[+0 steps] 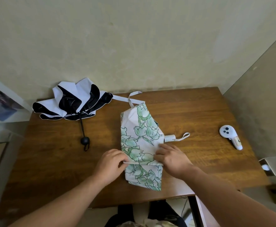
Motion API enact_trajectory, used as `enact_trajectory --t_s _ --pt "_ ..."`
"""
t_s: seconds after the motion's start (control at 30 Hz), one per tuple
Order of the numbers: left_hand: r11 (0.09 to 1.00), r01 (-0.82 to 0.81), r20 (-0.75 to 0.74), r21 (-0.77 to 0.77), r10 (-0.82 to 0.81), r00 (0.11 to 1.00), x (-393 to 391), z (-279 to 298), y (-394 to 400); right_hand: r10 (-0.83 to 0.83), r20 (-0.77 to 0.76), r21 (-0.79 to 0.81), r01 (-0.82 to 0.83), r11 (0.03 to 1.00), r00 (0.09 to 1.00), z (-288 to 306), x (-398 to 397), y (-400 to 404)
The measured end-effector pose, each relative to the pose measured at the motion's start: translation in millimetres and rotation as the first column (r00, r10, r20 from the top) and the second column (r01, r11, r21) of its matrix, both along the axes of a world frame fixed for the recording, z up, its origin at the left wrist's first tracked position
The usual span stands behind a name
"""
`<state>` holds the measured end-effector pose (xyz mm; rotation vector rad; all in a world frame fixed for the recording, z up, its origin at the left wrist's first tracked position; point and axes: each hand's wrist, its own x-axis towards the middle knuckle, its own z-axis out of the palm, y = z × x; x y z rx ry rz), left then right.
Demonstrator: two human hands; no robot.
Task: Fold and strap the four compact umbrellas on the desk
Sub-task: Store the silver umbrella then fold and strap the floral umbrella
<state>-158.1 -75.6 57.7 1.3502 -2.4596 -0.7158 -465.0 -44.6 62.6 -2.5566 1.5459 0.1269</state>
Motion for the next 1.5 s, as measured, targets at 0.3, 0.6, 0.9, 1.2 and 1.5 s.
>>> enact_trajectory --t_s 0.3,0.6,0.9,1.2,1.5 --pt "0.957 0.275 0.192 -0.093 -0.253 0.948 -6.0 -22.3 5.7 0.011 -0.004 -0.025 -0.011 1.000 1.000 -24.4 -2.7 15.4" --pt "0.972 0.236 0.341 0.018 -0.228 0.912 -22.3 -27.0 4.7 0.017 -0.052 0.172 -0.008 0.985 0.998 -43.7 8.6 20.4" --pt "0.986 0.140 0.424 0.092 -0.166 0.890 -82.0 -38.5 -19.3 0.011 -0.088 0.403 0.026 0.915 0.996 -43.9 7.4 12.0" --pt "0.979 0.151 0.520 0.140 -0.203 0.830 -84.6 -50.0 -15.6 -0.298 0.195 0.345 0.219 0.913 0.935 -36.6 21.4 -31.5" --pt "0.968 0.192 0.338 0.160 -0.236 0.911 -25.4 -74.5 20.5 -0.436 0.206 0.489 0.294 0.821 0.876 -71.9 -6.8 -26.4"
